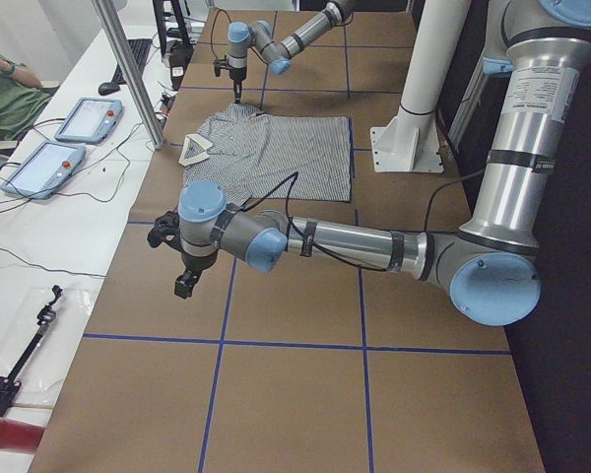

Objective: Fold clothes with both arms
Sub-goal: 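Move the right gripper toward the sleeve nearest it, then fold the sleeve nearest the right gripper inward over the shirt front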

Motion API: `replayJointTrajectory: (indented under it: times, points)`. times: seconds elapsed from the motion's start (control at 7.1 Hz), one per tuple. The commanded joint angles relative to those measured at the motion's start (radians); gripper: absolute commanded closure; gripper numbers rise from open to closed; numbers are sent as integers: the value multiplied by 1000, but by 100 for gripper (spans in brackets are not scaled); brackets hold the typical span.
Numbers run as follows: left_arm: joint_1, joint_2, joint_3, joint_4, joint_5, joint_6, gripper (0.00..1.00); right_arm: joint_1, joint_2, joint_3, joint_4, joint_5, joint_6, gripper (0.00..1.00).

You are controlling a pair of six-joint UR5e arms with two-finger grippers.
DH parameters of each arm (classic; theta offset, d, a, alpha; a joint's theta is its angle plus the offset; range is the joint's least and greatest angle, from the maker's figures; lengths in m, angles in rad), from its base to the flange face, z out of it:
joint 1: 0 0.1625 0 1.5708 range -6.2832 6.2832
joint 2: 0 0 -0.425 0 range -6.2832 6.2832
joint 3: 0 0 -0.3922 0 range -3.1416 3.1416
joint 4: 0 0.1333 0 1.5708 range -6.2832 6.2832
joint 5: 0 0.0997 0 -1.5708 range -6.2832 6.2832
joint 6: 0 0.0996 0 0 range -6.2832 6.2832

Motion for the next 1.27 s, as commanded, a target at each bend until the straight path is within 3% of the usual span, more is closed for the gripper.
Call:
replayJointTrajectory:
  times: [0.0,0.14,0.42,0.99,1.13]
  points:
    - [0,-1,2,0,0,4,0,-6,10,107,-1,44,0,100]
    - [0,-1,2,0,0,5,0,-12,13,156,-3,87,3,100]
    - [0,1,1,-2,0,10,0,-67,80,129,-4,66,5,100]
    - [-2,4,1,-21,3,8,0,-113,322,-190,-3,-93,15,100]
    - [-2,4,1,-21,3,8,0,-117,345,-231,-1,-109,17,100]
